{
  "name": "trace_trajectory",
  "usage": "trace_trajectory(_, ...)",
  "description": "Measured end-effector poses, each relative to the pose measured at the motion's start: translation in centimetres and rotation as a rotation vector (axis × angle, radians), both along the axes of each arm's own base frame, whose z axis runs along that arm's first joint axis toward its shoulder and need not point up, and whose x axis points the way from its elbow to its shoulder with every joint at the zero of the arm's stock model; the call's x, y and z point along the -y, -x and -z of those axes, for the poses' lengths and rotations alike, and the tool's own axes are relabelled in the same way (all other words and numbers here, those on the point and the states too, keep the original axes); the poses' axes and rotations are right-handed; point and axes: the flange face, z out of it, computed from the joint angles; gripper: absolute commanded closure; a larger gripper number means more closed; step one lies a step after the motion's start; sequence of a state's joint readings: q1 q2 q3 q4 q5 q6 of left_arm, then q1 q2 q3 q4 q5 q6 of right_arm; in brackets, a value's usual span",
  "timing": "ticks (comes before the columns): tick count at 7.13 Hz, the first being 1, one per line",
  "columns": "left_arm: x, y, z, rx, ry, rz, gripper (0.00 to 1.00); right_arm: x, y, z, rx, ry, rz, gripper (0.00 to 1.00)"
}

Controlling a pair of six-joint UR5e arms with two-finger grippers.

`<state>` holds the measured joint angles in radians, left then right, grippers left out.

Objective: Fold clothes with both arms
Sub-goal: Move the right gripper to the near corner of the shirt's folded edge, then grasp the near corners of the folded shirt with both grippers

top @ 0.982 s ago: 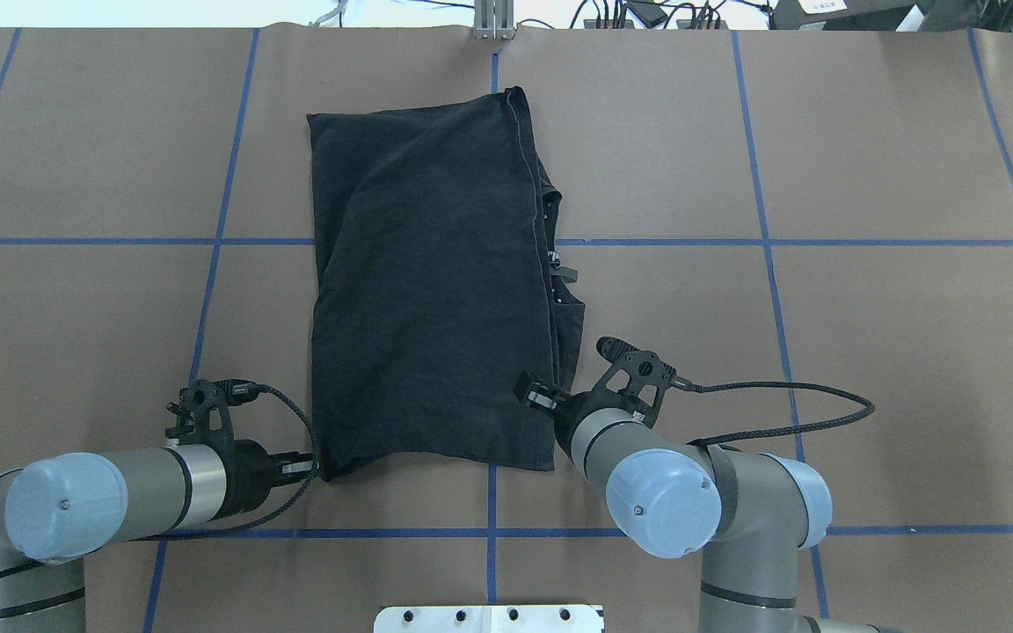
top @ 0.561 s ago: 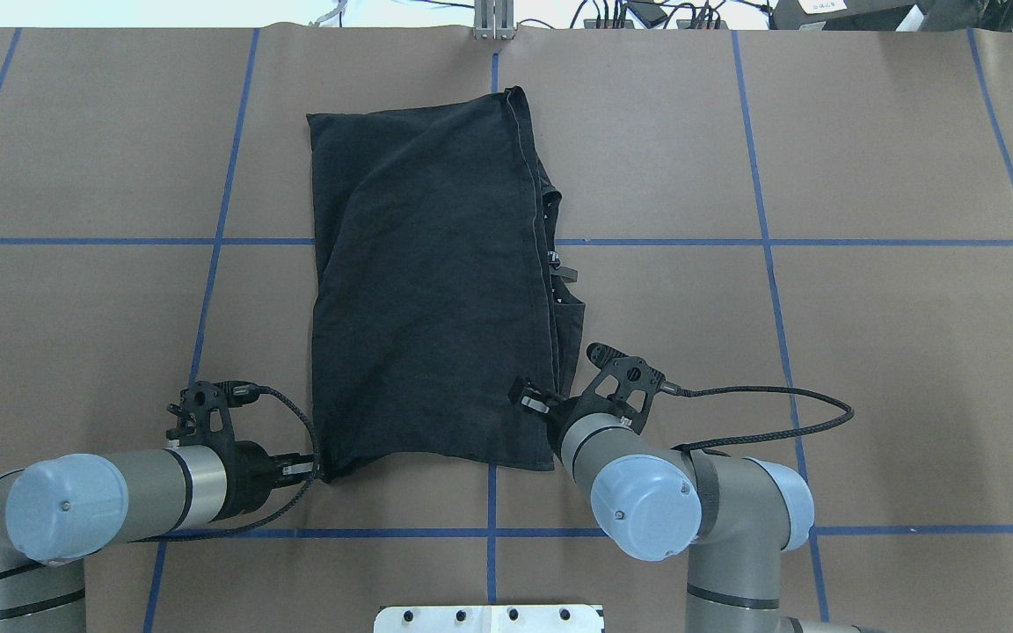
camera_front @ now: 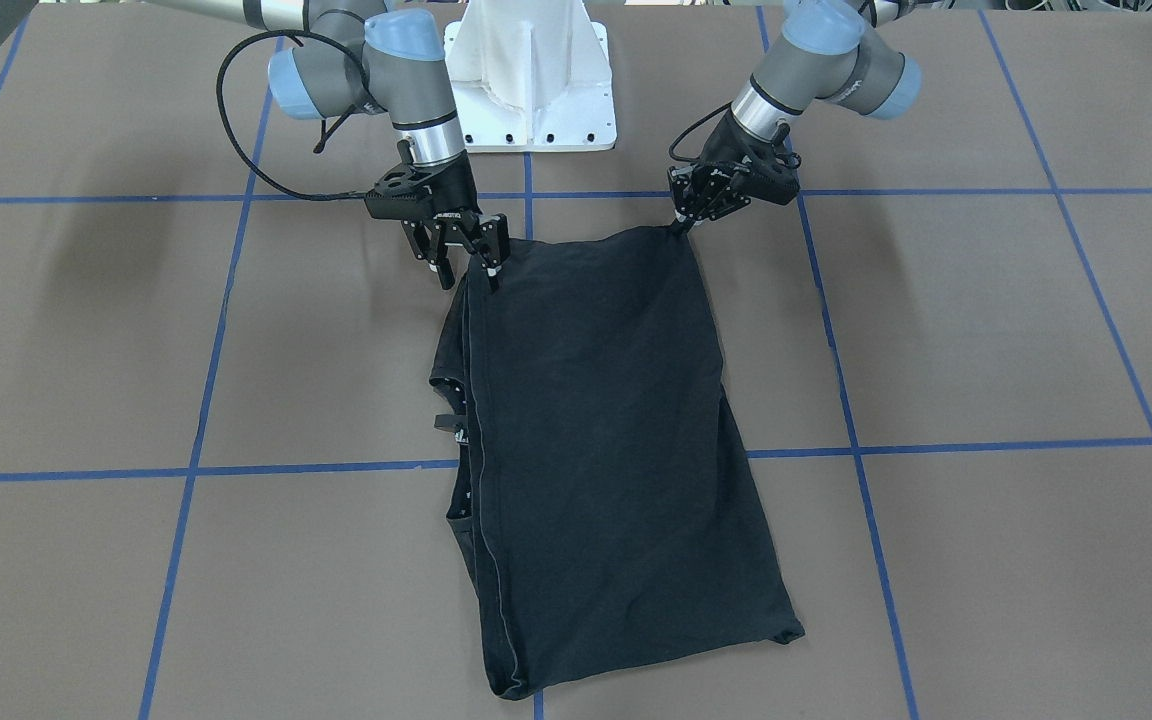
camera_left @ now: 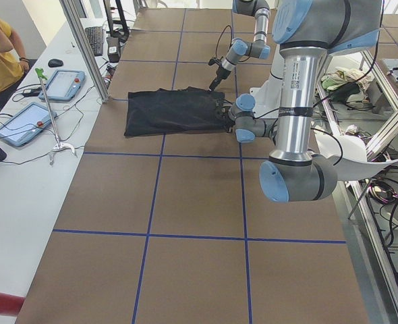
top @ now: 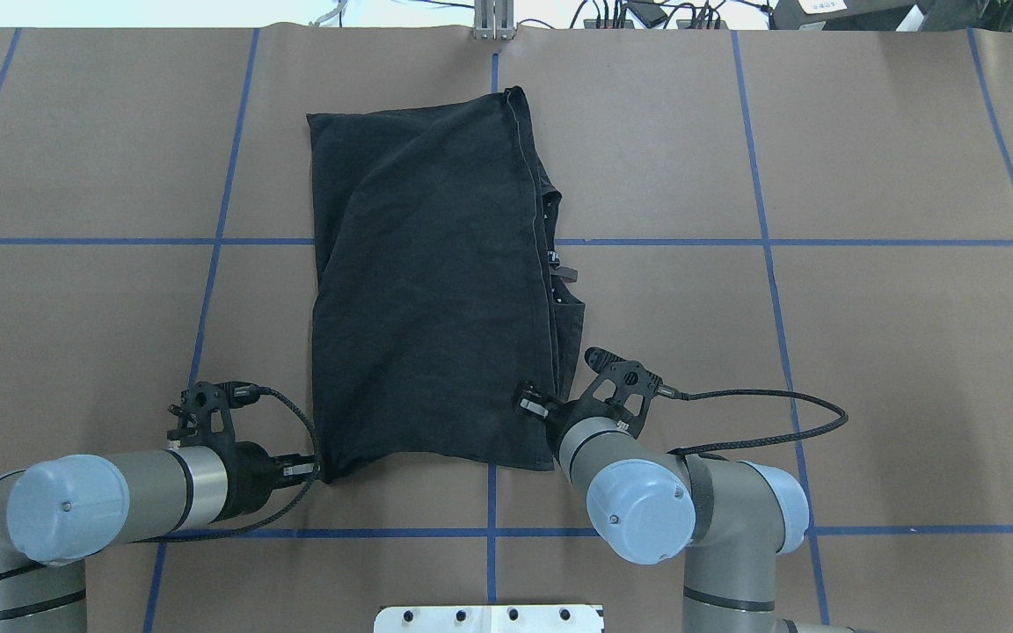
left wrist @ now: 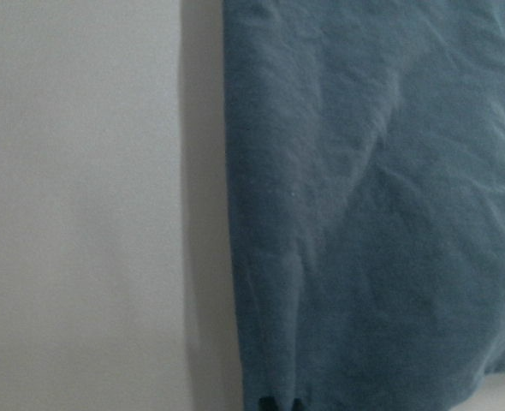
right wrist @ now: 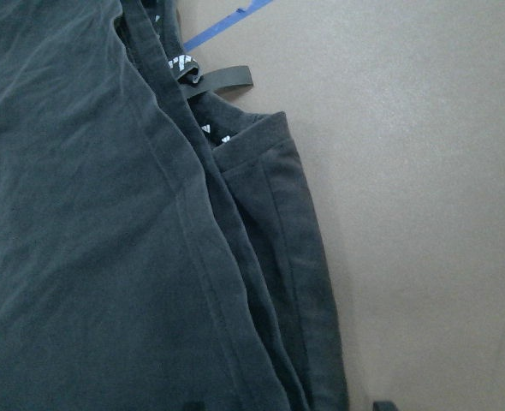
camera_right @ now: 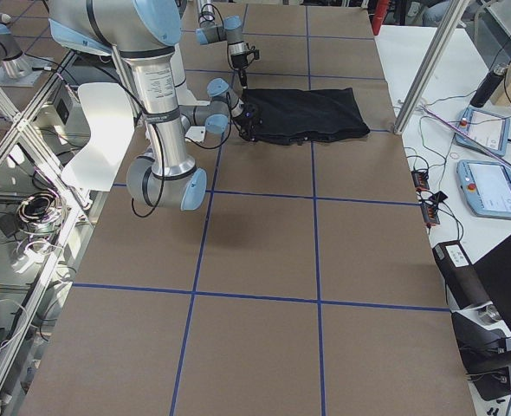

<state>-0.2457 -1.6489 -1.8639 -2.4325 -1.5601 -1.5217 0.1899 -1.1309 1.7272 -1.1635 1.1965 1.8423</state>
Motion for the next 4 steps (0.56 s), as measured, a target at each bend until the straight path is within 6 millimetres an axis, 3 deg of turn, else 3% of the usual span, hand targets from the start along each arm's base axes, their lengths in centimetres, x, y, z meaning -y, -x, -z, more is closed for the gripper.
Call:
trace_trajectory(1, -0.01, 0.00, -0.01, 0.000, 0.000, 0.000, 1.00, -0.10, 0.10, 0.25, 0.005, 0.000, 0.002, 0.70)
trace_trajectory(4, -0.01, -0.01, -0.01, 0.000, 0.000, 0.000, 1.00, -0.43, 0.32, 0.59, 0.010, -0.001, 0.007, 0.70)
